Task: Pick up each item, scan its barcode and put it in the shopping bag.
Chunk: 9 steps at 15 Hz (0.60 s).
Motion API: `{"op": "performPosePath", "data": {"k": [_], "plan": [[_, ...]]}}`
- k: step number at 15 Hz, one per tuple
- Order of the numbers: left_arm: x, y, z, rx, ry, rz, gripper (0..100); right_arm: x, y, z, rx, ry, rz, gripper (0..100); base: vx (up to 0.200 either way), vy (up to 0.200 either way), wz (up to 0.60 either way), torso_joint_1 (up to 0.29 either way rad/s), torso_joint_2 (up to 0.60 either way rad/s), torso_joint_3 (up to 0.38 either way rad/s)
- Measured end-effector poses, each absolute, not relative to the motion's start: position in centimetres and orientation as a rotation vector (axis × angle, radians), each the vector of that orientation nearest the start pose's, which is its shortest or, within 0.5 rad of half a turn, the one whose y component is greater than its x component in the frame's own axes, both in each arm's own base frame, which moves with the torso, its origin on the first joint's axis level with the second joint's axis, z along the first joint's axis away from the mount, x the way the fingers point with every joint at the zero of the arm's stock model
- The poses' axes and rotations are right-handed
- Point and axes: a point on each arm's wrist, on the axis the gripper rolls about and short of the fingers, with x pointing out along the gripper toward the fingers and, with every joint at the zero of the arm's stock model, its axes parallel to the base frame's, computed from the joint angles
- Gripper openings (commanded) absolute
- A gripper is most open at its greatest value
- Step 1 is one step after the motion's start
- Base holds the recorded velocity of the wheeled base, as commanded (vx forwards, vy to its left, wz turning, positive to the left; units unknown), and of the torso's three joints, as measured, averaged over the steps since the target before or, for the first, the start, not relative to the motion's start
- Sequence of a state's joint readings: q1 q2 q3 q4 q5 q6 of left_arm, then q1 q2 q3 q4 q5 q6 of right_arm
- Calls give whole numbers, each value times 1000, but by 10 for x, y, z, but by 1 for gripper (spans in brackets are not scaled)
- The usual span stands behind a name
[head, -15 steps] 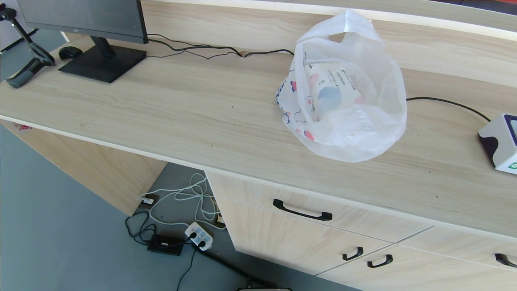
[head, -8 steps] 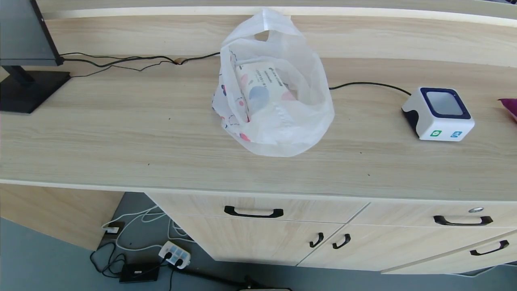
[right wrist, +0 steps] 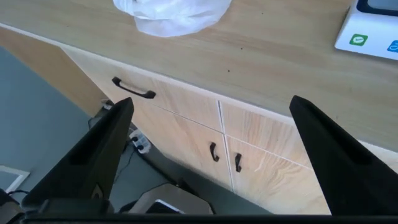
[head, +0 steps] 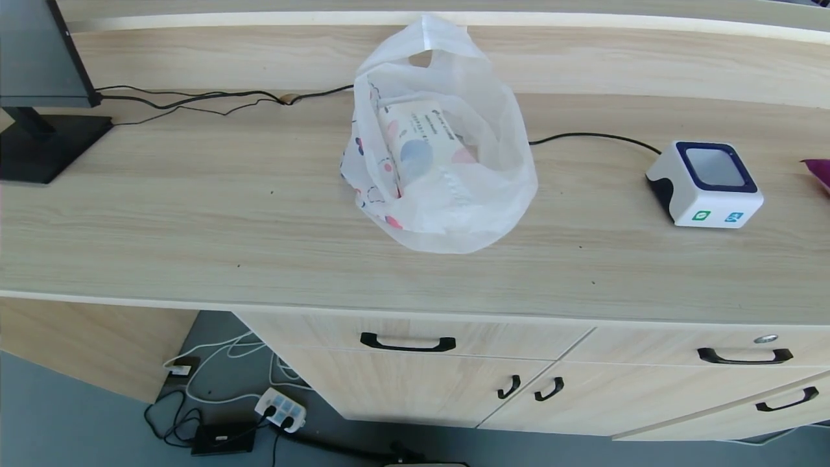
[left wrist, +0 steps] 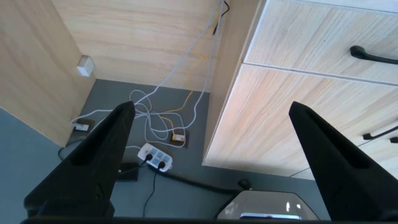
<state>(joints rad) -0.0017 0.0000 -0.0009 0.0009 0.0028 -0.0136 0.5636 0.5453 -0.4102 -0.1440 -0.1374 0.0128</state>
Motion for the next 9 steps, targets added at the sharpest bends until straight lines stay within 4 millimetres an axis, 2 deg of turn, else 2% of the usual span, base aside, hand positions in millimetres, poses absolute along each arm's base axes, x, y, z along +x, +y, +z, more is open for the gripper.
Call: {"op": "performPosePath", "data": {"k": [4,9], "plan": [[-23,0,76,-14,0,3,100,32,12,208,74,24,293,100,0,-200,0,8,5,5],[-23,0,76,-14,0,2,100,37,12,217,139,22,246,100,0,-200,0,3,0,0]]}}
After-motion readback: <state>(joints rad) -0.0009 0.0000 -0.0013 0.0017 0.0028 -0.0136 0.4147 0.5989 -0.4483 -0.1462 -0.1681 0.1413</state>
